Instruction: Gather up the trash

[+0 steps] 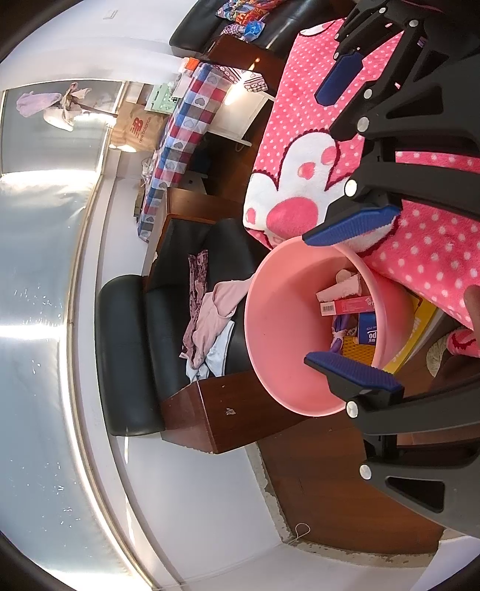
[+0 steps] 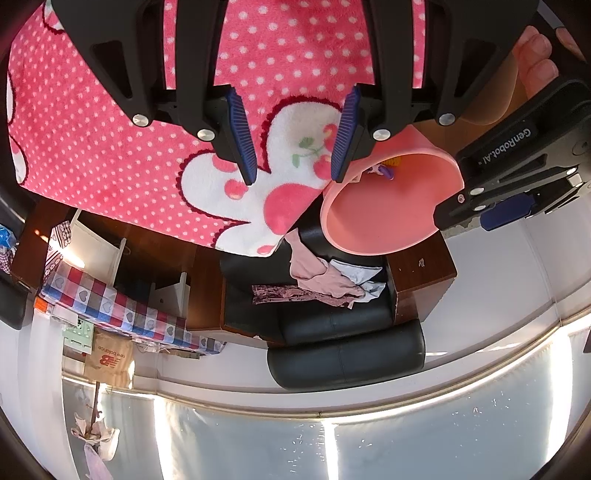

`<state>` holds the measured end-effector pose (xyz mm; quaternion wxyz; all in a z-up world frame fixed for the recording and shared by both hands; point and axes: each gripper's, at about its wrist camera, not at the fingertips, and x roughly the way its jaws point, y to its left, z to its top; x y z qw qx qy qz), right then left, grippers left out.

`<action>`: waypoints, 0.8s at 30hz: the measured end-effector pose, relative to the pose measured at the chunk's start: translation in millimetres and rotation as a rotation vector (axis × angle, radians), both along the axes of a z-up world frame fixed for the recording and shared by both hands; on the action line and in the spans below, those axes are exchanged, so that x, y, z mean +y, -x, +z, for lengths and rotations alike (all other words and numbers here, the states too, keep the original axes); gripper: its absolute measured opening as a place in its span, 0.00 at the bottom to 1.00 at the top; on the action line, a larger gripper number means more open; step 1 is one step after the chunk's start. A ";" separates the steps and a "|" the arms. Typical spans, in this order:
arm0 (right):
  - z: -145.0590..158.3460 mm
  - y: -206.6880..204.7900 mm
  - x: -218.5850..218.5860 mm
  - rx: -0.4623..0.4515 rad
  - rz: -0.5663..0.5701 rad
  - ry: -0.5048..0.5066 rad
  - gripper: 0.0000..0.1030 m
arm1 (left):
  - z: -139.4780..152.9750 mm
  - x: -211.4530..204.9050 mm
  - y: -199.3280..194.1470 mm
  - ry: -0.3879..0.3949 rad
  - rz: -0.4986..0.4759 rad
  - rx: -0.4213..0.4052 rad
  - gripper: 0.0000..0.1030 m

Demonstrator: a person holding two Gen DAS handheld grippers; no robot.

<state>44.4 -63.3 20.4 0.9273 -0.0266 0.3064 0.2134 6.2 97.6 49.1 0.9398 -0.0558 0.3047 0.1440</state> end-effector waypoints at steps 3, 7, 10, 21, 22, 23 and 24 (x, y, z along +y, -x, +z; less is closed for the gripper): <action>0.0 0.0 0.0 -0.001 0.002 0.000 0.41 | -0.1 -0.2 0.1 0.000 0.001 0.000 0.57; 2.3 2.3 1.0 -0.005 0.007 0.005 0.41 | 0.7 0.0 0.6 0.002 0.002 -0.001 0.57; 2.8 2.6 1.6 -0.005 0.007 0.007 0.41 | 0.5 -0.1 0.6 -0.001 0.001 -0.002 0.57; 5.1 5.4 6.3 -0.012 0.012 0.013 0.41 | 3.6 1.7 0.8 0.000 0.001 -0.008 0.57; 5.2 5.5 6.5 -0.013 0.013 0.013 0.41 | 3.8 2.4 0.1 0.000 0.001 -0.008 0.57; 5.1 5.4 6.5 -0.012 0.012 0.013 0.41 | 3.3 1.3 1.1 -0.001 0.001 -0.008 0.57; 5.0 5.4 6.6 -0.012 0.012 0.013 0.41 | 3.4 1.8 0.8 0.000 0.002 -0.009 0.57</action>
